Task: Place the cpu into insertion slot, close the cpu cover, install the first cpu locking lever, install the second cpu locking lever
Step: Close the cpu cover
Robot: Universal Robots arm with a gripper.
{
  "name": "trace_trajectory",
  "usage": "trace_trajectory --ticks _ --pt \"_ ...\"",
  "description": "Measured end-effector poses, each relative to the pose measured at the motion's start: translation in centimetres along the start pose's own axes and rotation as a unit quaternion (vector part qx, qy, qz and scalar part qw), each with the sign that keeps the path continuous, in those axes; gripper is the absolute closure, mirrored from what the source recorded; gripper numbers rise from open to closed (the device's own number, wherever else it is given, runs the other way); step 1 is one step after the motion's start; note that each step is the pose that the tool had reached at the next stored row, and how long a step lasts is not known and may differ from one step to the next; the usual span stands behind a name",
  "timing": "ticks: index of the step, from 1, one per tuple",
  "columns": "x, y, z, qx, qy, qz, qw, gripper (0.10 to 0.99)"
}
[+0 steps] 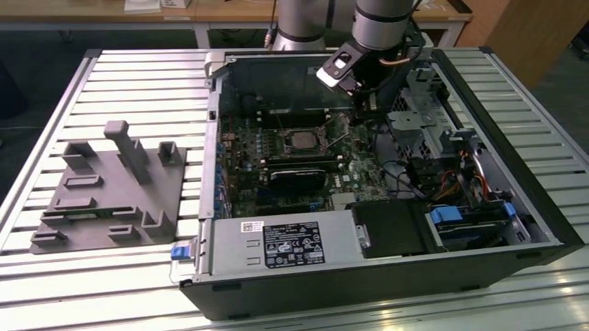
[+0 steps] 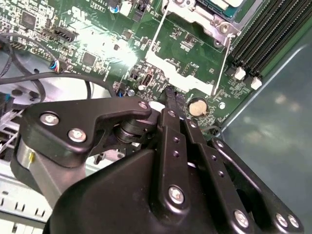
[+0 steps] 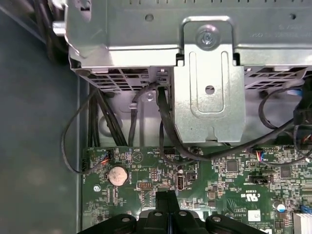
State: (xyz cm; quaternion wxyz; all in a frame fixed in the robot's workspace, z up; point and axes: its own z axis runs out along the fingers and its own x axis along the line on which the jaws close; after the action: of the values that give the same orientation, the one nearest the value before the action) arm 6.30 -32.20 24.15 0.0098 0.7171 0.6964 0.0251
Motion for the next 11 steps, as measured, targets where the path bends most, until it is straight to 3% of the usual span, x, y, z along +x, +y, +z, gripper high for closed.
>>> trace_trajectory --ticks 3,5,11 --pt "-0.01 0.03 0.28 0.0066 0.0003 0.0 1.0 0.98" --pt "-0.01 0.06 0.3 0.0172 -0.0002 0.0 0.9999 0.98" --pt "0.0 0.18 0.4 0.0676 -0.0028 0.001 0.9977 0.98"
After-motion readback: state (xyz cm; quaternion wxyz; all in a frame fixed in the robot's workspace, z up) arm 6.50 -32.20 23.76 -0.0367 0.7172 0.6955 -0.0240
